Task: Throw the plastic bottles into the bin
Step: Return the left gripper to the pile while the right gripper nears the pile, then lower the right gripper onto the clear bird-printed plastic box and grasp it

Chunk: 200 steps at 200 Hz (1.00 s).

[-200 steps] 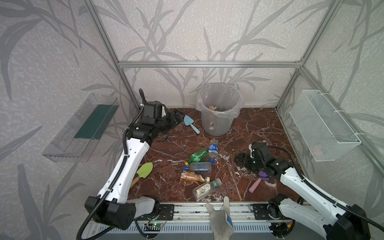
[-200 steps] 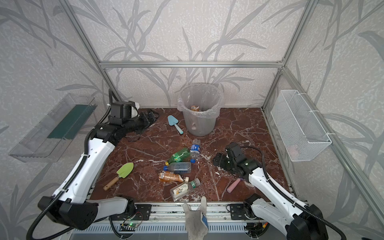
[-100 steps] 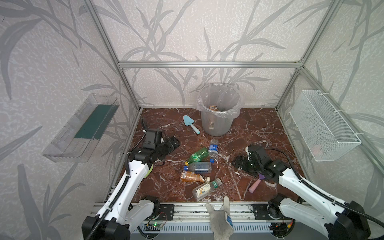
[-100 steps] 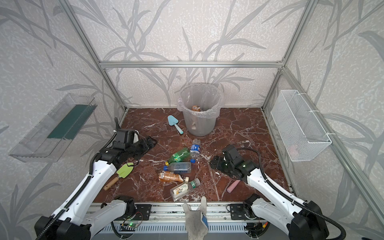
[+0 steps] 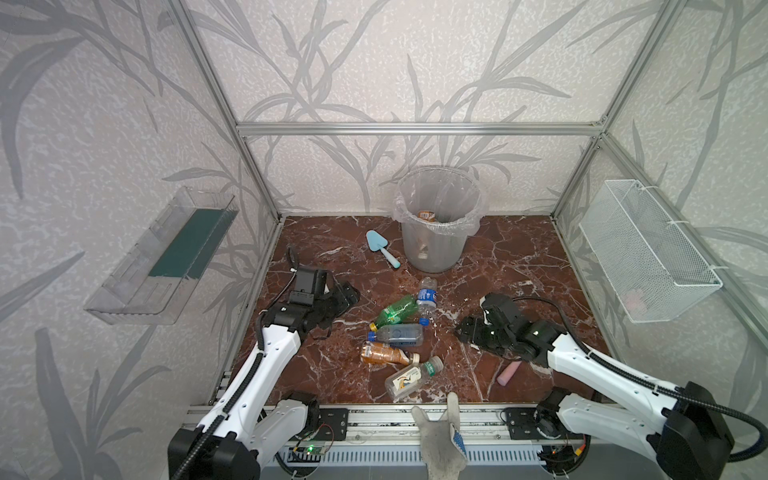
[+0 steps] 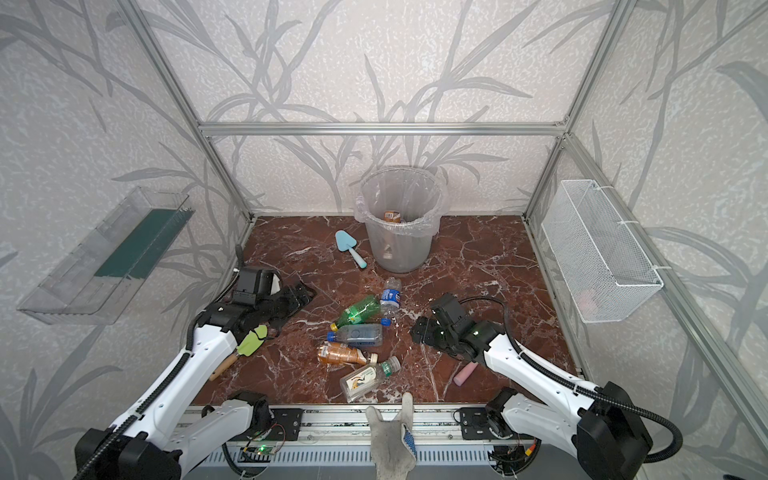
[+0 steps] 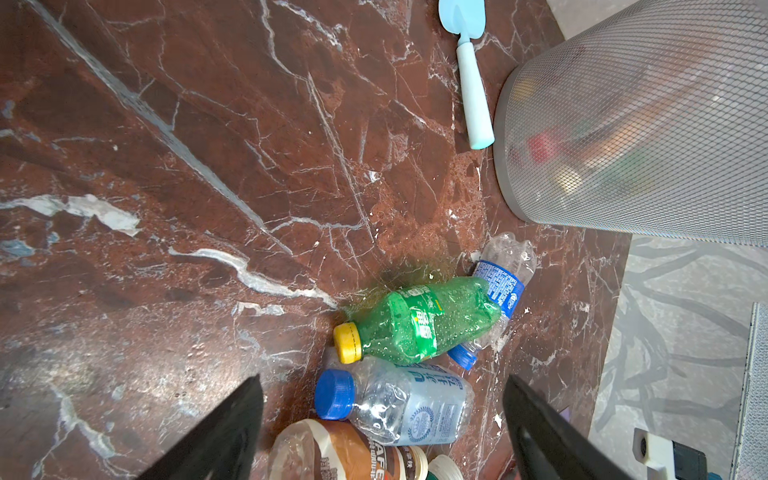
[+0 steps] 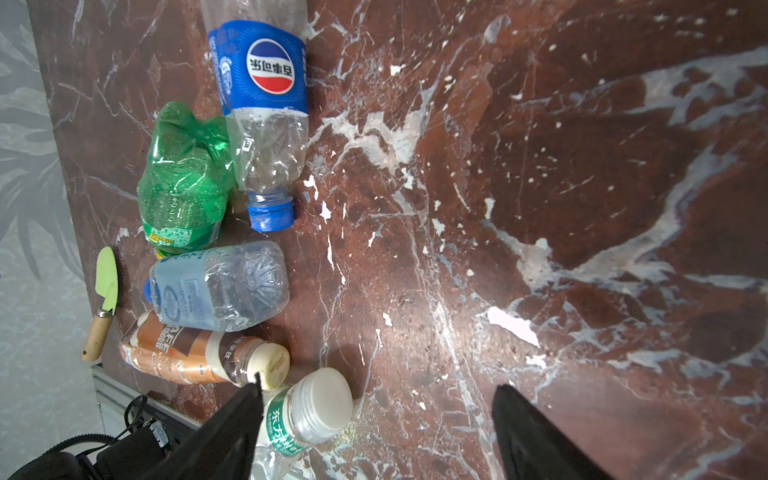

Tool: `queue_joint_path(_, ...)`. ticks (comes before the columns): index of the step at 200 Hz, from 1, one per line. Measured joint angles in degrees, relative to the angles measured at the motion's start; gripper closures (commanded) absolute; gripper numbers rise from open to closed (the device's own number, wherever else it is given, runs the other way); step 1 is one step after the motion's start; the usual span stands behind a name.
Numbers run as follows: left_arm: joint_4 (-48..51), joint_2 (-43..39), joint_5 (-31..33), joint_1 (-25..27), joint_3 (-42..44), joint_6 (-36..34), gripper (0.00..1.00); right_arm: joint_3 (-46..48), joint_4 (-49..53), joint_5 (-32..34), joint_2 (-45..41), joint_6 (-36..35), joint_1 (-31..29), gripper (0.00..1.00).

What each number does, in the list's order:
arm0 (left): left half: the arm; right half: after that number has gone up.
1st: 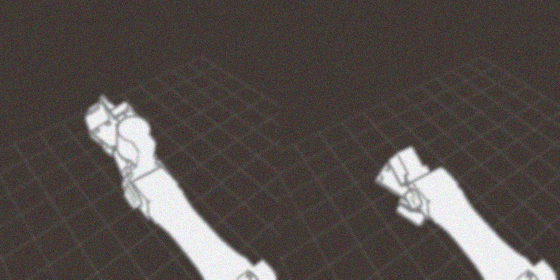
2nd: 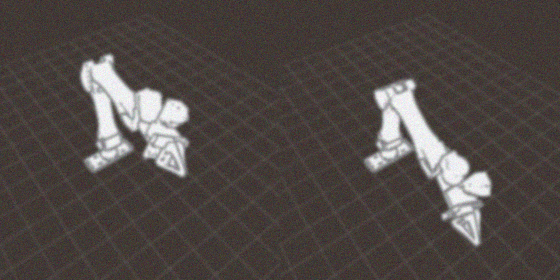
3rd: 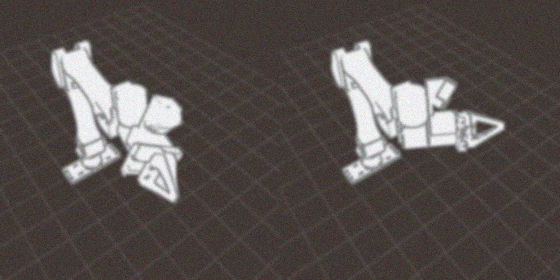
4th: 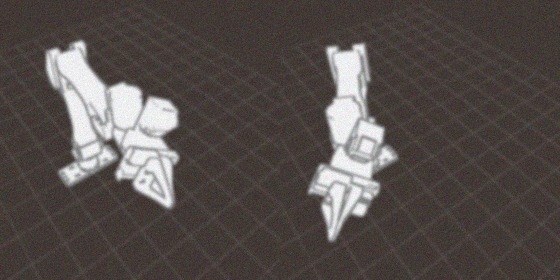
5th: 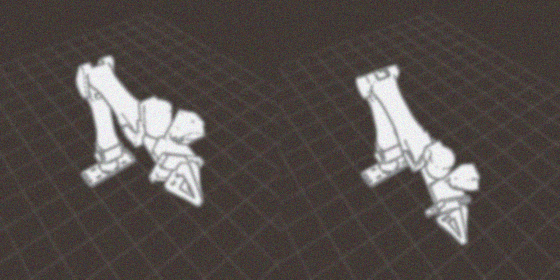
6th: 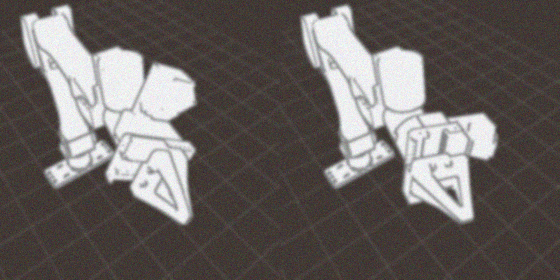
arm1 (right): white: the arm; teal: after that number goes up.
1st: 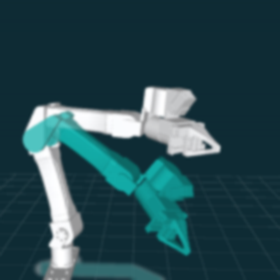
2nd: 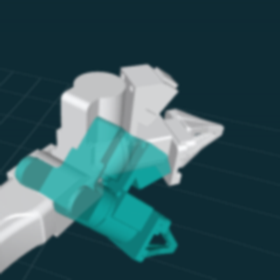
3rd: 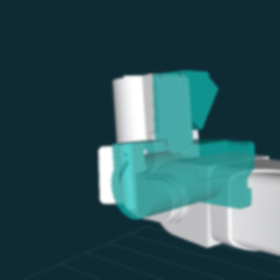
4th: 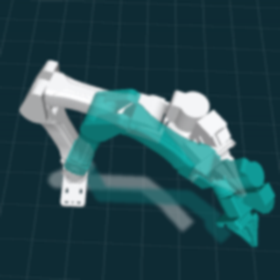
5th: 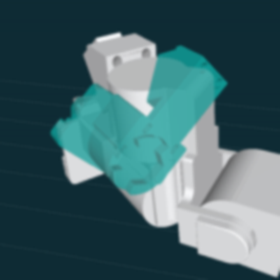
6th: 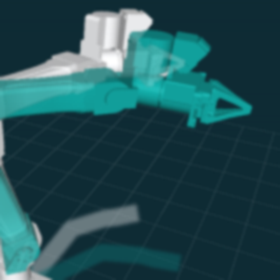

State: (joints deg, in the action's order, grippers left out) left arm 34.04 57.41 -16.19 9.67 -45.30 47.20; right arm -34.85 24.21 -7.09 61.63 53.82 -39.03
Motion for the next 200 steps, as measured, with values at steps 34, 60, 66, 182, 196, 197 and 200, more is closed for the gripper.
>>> queue_joint_path(34, -0.2, -0.2, 0.0, 0.0, 1.3, 0.1, 0.11, -0.6, -0.8, -0.1, 2.9, 0.0, -1.4, 0.14)
queue_joint_path(60, -0.2, -0.5, 0.0, 0.0, 2.7, 0.3, 0.11, -2.6, -0.8, 0.2, 4.7, -0.5, -4.7, 0.14)
queue_joint_path(66, -0.2, -0.6, 0.0, 0.0, 2.9, 0.3, 0.11, -3.2, -0.8, 0.2, 5.0, -1.1, -5.9, 0.15)
queue_joint_path(182, 0.2, -2.6, 0.1, -0.1, 3.8, 0.3, 0.11, -6.0, -4.9, -9.0, -1.6, -65.2, -23.5, 0.11)
queue_joint_path(196, 0.3, -2.8, 0.1, -0.1, 3.8, 0.3, 0.11, -6.2, -4.6, -10.7, -0.1, -70.4, -23.5, 0.13)
queue_joint_path(197, 0.3, -2.8, 0.1, -0.1, 3.8, 0.3, 0.11, -6.3, -4.6, -10.8, 0.0, -70.5, -23.5, 0.13)
queue_joint_path(200, 0.3, -2.9, 0.1, -0.1, 3.8, 0.3, 0.11, -6.3, -4.5, -11.2, 0.5, -71.7, -23.5, 0.13)
